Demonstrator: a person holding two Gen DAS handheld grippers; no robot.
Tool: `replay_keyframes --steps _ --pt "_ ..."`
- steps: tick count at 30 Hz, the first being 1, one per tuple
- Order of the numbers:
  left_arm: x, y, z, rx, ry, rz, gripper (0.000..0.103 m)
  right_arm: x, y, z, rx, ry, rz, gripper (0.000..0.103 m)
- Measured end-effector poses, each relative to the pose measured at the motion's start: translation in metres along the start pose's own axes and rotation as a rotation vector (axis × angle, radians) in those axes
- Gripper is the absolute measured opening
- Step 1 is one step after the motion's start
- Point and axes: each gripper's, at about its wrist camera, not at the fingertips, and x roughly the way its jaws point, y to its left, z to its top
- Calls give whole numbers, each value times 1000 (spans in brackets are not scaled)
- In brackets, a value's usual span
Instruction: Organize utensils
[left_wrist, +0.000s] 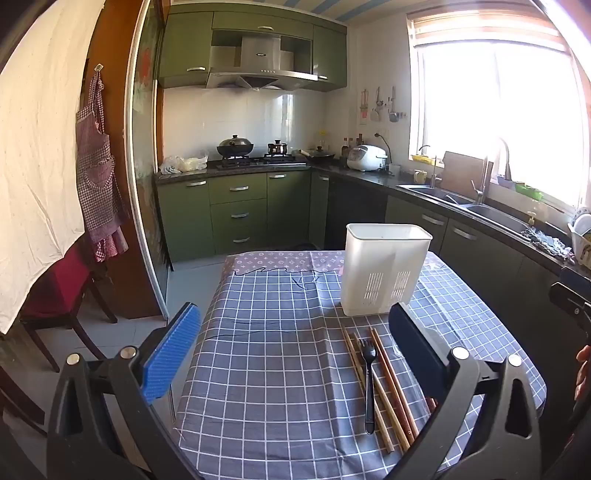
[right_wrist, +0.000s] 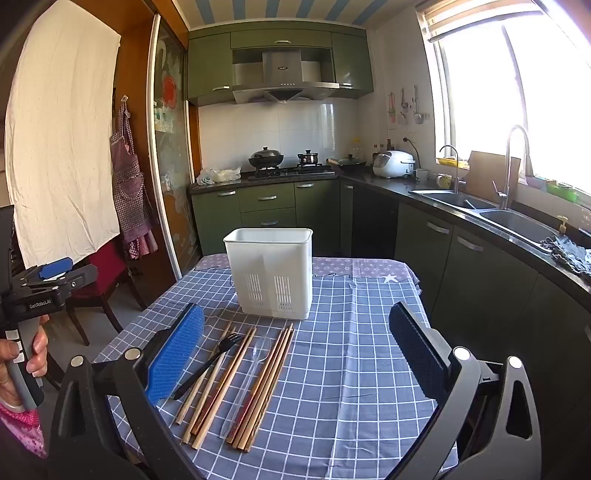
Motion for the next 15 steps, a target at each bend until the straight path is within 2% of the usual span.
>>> replay_keyframes --steps 15 --pt "1 -4 -6 -2 -9 -4 97 4 1 -3 4 -1 1 99"
